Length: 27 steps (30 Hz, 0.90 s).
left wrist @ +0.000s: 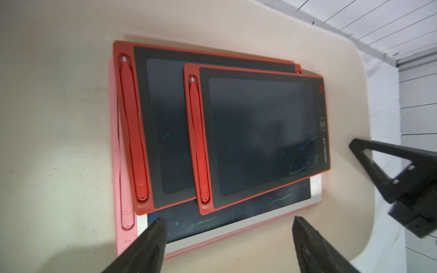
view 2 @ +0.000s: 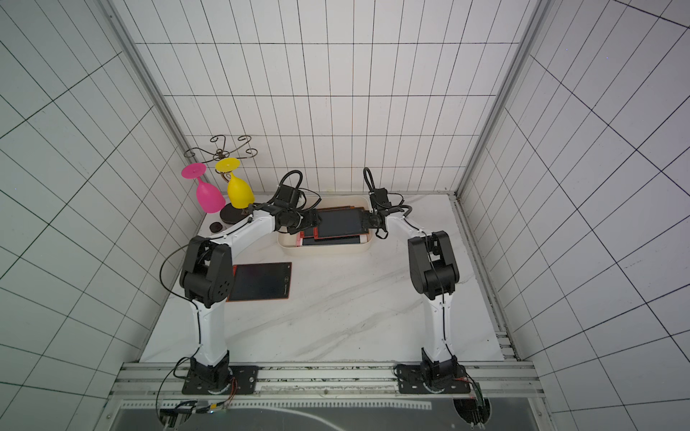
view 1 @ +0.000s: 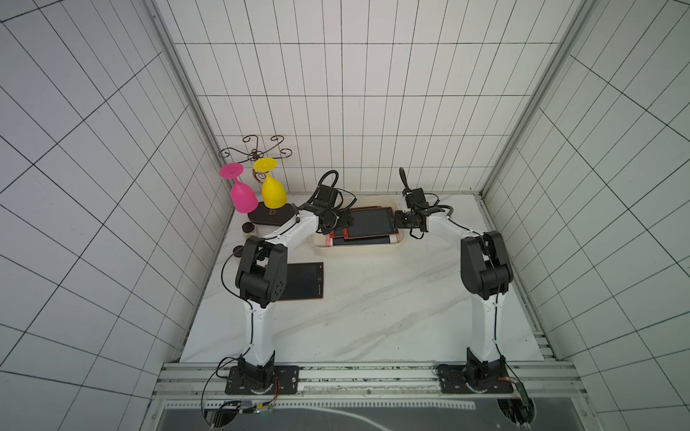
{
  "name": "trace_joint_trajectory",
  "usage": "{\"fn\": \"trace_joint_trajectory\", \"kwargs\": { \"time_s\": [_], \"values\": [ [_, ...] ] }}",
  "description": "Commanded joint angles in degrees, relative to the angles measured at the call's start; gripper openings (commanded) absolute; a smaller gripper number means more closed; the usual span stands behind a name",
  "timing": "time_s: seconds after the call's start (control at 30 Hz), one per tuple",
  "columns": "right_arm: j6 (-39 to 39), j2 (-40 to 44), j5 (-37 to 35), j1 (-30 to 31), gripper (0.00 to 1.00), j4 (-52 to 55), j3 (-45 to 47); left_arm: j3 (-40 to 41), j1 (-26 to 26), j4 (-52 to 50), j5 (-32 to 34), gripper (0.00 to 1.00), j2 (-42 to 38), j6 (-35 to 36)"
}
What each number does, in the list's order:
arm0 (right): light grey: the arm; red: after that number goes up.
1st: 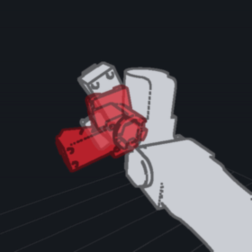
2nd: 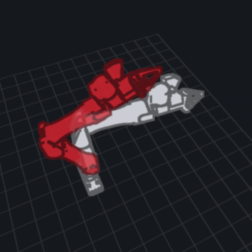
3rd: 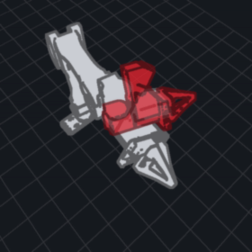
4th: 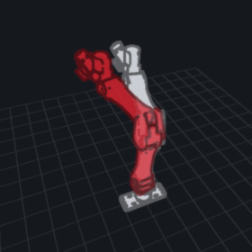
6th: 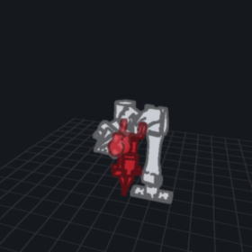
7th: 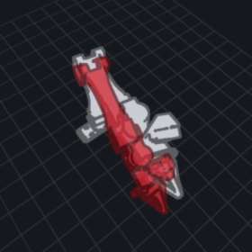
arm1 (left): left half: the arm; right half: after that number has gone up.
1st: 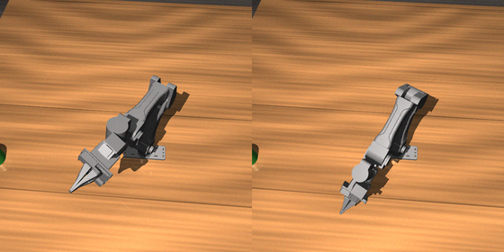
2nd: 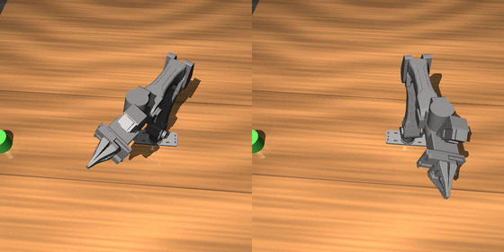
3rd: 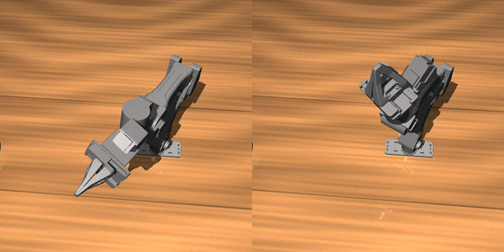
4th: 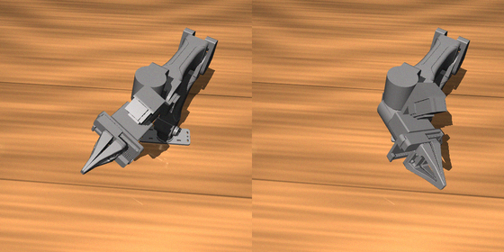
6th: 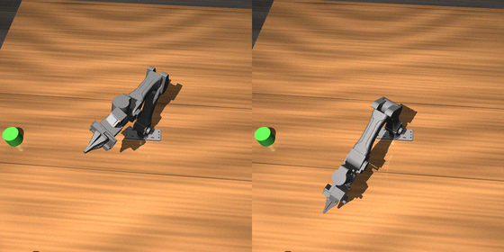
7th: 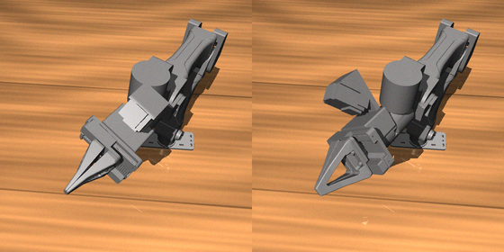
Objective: Take out the writing tablet from the storage box
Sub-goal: Pick up the writing tablet from the storage box.
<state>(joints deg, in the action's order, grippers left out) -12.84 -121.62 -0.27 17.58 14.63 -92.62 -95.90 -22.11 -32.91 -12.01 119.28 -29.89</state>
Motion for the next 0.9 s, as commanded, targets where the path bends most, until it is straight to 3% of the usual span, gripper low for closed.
{"fn": "trace_joint_trajectory", "kwargs": {
  "time_s": [0.0, 0.4, 0.63, 0.87],
  "values": [
    [-0.05, 2.1, 2.12, 0.61, 0.0, -2.94, 1.48, -1.25, -1.29, -1.05, 0.93, 0.83, 2.88, 0.69],
    [0.02, 1.74, 2.2, 0.61, 0.0, -2.99, 1.74, -3.21, -2.96, 0.02, 1.22, 0.83, 7.49, -0.48],
    [-0.16, 1.45, 2.64, 0.69, 0.0, -3.12, 1.48, -3.45, -2.98, 5.05, -1.85, 0.83, 9.12, -3.98],
    [0.55, 1.39, 3.56, 0.61, 0.0, -3.3, 1.65, 1.34, -2.77, 15.99, -6.72, 0.83, 5.19, -8.05]
  ]
}}
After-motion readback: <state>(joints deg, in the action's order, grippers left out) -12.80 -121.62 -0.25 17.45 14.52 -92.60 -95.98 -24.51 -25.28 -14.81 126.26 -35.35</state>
